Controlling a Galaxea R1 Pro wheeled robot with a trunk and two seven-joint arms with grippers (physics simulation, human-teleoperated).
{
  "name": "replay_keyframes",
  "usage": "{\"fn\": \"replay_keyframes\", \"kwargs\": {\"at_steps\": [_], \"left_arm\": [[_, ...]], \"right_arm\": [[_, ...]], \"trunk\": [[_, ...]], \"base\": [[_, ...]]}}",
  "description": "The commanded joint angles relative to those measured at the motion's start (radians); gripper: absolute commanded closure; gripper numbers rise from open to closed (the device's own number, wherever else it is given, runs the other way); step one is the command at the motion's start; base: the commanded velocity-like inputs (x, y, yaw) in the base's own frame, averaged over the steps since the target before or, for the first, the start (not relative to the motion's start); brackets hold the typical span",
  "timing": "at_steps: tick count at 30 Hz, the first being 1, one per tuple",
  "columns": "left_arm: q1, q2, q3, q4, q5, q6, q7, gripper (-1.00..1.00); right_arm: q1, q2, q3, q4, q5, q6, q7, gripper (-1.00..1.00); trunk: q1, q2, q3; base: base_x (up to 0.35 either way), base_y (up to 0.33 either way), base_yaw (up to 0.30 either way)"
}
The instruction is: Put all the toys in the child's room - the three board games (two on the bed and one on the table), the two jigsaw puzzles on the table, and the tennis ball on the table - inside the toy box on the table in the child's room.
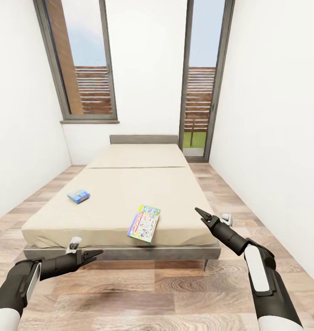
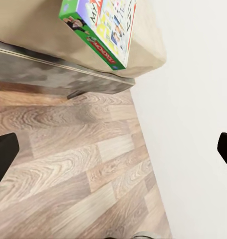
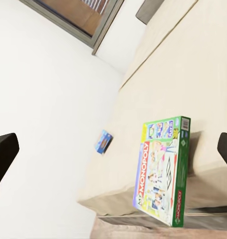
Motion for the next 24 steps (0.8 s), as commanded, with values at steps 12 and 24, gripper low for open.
{"fn": "replay_keyframes", "kwargs": {"at_steps": [12, 24], "left_arm": [[-0.001, -0.001, 0.004, -0.001, -0.010, 0.010, -0.009, -1.00], [-0.001, -0.002, 0.001, -0.001, -0.011, 0.001, -0.009, -1.00]], "right_arm": [[-0.001, 0.001, -0.003, 0.000, -0.003, 0.006, 0.003, -1.00], [-0.001, 0.001, -0.003, 0.000, -0.003, 0.006, 0.004, -1.00]], "trunk": [[0.034, -0.064, -0.029], [0.034, -0.064, -0.029]], "base": [[0.000, 0.000, 0.000], [0.000, -0.033, 0.000]]}}
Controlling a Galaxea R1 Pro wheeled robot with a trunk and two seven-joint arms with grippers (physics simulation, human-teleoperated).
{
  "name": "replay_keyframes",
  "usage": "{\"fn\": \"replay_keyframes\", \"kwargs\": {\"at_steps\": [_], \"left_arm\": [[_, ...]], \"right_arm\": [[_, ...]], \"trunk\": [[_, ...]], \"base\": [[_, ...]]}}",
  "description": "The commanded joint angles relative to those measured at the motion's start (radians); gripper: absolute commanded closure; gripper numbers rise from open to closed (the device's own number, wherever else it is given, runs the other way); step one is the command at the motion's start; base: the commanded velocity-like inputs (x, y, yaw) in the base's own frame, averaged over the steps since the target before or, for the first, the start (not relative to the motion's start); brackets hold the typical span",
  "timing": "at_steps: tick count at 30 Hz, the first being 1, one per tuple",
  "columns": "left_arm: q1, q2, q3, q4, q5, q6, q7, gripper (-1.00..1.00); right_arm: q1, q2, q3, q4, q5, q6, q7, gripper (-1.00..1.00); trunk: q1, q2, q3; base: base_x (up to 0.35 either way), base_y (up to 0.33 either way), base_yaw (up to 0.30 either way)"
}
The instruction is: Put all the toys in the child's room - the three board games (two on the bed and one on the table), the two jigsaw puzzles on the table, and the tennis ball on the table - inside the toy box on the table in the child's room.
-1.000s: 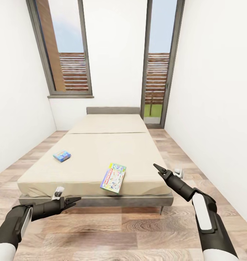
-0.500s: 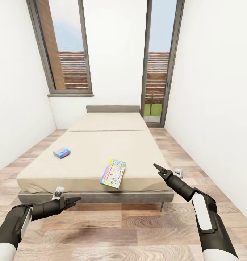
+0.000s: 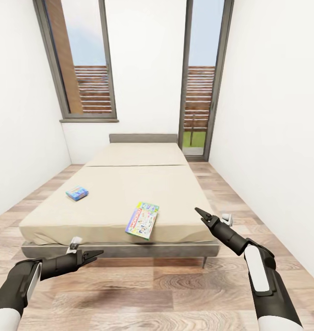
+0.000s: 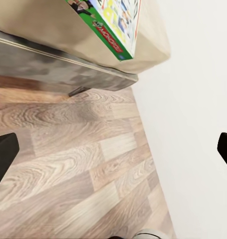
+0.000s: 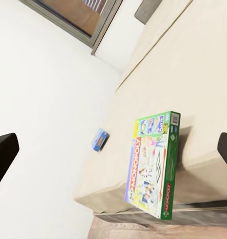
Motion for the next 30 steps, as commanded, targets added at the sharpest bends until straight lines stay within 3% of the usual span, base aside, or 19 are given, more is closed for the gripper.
{"fn": "replay_keyframes", "kwargs": {"at_steps": [1, 10, 30], "left_arm": [[-0.001, -0.001, 0.004, -0.001, -0.011, 0.008, -0.009, -1.00], [-0.001, -0.001, 0.003, -0.001, -0.011, 0.004, -0.009, -1.00], [-0.001, -0.001, 0.004, -0.004, -0.011, -0.018, -0.013, -1.00]], "right_arm": [[-0.001, 0.001, -0.003, 0.000, -0.002, 0.007, 0.003, -1.00], [-0.001, 0.001, -0.003, 0.000, -0.002, 0.007, 0.003, -1.00], [-0.001, 0.001, -0.003, 0.000, -0.002, 0.007, 0.003, -1.00]], "trunk": [[0.000, 0.000, -0.001], [0.000, 0.000, -0.001], [0.000, 0.000, -0.001]], "base": [[0.000, -0.224, 0.000], [0.000, -0.218, 0.000], [0.103, -0.011, 0.000]]}}
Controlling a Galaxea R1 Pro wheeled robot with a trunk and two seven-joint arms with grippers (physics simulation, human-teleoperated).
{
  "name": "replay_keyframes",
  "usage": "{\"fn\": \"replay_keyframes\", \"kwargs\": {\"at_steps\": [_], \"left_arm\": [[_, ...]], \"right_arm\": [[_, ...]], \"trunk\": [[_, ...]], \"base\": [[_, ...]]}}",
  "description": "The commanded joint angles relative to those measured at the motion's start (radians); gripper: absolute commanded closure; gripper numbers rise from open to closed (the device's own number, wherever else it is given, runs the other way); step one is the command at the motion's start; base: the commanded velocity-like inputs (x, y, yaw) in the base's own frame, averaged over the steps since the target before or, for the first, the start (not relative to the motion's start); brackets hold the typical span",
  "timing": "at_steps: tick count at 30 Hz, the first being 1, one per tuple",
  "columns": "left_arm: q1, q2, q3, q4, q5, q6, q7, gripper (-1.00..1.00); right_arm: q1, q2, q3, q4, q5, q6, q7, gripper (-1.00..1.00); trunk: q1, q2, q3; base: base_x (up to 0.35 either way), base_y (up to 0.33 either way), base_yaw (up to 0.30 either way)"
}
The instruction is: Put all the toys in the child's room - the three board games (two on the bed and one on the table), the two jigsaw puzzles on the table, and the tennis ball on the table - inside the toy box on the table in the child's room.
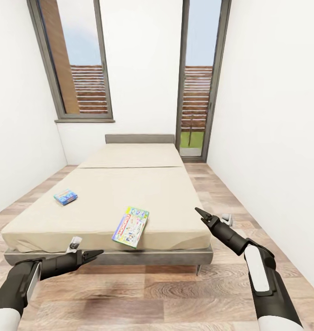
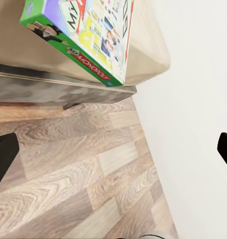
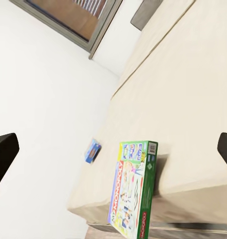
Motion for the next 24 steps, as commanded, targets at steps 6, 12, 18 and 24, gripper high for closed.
{"fn": "replay_keyframes", "kwargs": {"at_steps": [6, 12, 18, 24], "left_arm": [[-0.001, -0.001, 0.003, -0.001, -0.010, 0.012, -0.007, -1.00], [-0.001, -0.001, 0.003, -0.001, -0.010, 0.012, -0.007, -1.00], [-0.001, -0.001, 0.003, -0.001, -0.010, 0.012, -0.008, -1.00], [-0.001, -0.001, 0.003, -0.001, -0.010, 0.014, -0.007, -1.00]], "right_arm": [[-0.001, 0.001, -0.003, 0.000, -0.002, 0.007, 0.003, -1.00], [-0.001, 0.001, -0.003, 0.000, -0.002, 0.007, 0.003, -1.00], [-0.001, 0.001, -0.003, 0.000, -0.002, 0.007, 0.003, -1.00], [-0.001, 0.001, -0.003, 0.000, -0.002, 0.007, 0.003, -1.00]], "trunk": [[0.000, 0.000, -0.001], [0.000, 0.000, -0.001], [0.000, 0.000, -0.001], [0.000, 0.000, -0.001]], "base": [[0.094, 0.000, 0.000], [0.134, 0.000, 0.000], [0.030, 0.000, 0.000], [0.193, -0.015, 0.000]]}}
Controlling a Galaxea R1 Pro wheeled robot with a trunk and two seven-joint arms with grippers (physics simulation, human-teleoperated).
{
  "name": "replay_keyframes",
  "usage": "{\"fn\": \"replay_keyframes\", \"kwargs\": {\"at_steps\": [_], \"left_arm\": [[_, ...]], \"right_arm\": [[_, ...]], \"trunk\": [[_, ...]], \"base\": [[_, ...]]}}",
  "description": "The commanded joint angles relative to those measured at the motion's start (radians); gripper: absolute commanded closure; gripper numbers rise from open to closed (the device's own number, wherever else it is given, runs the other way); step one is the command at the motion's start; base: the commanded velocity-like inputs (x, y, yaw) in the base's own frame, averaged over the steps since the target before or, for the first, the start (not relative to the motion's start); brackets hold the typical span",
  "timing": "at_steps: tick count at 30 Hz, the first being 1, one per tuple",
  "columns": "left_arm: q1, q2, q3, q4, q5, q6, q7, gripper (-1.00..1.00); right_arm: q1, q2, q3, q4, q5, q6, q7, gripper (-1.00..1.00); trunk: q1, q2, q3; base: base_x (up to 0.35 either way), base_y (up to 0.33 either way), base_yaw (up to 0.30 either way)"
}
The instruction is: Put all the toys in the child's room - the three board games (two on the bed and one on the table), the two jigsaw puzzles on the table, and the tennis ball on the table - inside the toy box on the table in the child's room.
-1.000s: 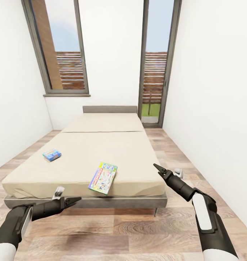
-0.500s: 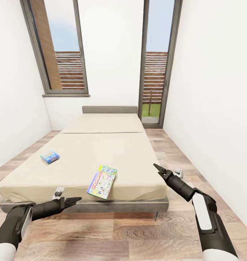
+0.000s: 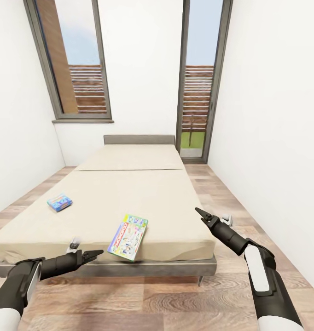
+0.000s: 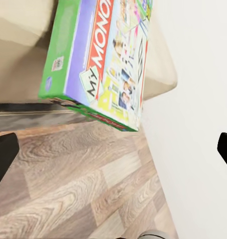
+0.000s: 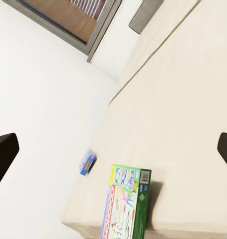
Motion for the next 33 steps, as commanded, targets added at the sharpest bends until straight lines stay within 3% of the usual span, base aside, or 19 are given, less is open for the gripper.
{"fn": "replay_keyframes", "kwargs": {"at_steps": [1, 9, 33], "left_arm": [[-0.001, -0.001, 0.004, -0.001, -0.010, 0.011, -0.009, -1.00], [0.000, -0.001, 0.004, -0.001, -0.010, 0.011, -0.009, -1.00], [0.000, -0.001, 0.005, -0.001, -0.010, 0.008, -0.015, -1.00]], "right_arm": [[-0.001, 0.001, -0.003, 0.000, -0.002, 0.007, 0.003, -1.00], [-0.001, 0.001, -0.003, 0.000, -0.002, 0.007, 0.003, -1.00], [-0.001, 0.001, -0.003, 0.000, -0.002, 0.008, 0.003, -1.00]], "trunk": [[0.000, 0.000, -0.001], [0.000, 0.000, -0.001], [0.000, 0.000, -0.001]], "base": [[0.266, -0.096, 0.000], [0.125, -0.100, 0.000], [-0.004, -0.041, 0.000]]}}
